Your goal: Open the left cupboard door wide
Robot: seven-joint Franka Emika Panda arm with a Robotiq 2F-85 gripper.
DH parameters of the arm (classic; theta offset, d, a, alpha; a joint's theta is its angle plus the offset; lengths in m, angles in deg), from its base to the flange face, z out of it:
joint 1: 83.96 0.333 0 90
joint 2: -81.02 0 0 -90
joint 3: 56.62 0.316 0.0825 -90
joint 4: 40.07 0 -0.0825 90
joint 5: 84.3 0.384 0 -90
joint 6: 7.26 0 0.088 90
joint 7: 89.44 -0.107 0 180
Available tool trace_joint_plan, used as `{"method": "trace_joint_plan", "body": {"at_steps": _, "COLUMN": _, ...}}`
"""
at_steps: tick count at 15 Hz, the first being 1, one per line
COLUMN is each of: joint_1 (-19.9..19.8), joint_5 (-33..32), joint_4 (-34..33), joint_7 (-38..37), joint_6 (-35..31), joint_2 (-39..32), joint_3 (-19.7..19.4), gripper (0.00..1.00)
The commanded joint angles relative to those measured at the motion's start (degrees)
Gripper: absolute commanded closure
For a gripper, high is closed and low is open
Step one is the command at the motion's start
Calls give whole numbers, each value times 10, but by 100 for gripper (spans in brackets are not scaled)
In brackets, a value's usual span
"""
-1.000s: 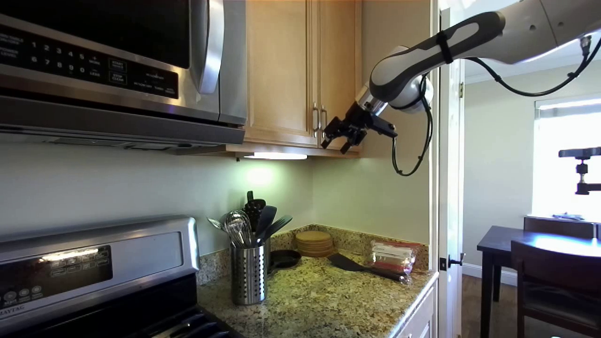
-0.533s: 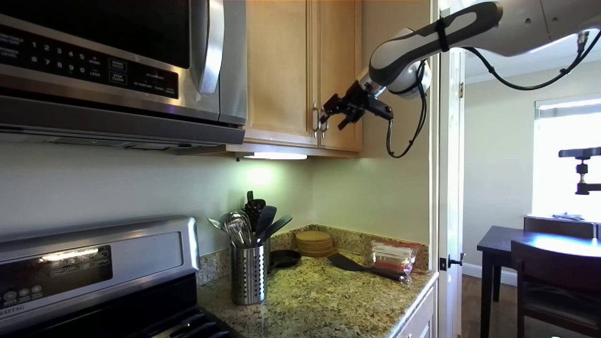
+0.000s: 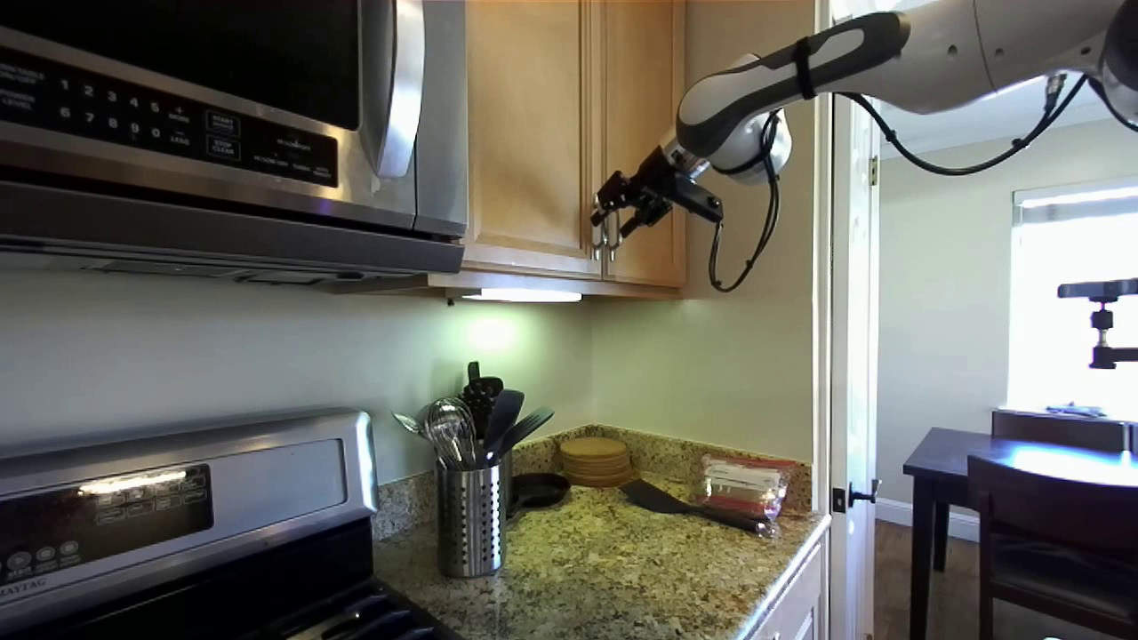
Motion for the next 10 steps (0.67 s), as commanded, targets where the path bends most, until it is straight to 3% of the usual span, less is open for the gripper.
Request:
{"method": "trace_joint_plan", "body": {"at_steps": 1, "joint_1": -11, "joint_5": 4, "joint_4": -50, "joint_7": 14, "joint_6": 1, "joint_2": -35, "joint_3": 0, "gripper": 20}}
{"method": "trace_joint_plan", "body": {"at_steps": 2, "joint_1": -13, "joint_5": 5, "joint_4": -58, "joint_7": 15, "joint_6": 4, "joint_2": -40, "joint_3": 1, "gripper": 25}}
{"method": "trace_joint_plan", "body": {"at_steps": 4, "joint_1": -11, "joint_5": 16, "joint_4": -75, "joint_7": 23, "joint_6": 8, "joint_2": -50, "joint_3": -5, "gripper": 50}}
{"method": "trace_joint_plan", "body": {"at_steps": 10, "joint_1": -25, "joint_5": 19, "joint_4": -88, "joint_7": 40, "joint_6": 26, "joint_2": -52, "joint_3": 5, "gripper": 89}}
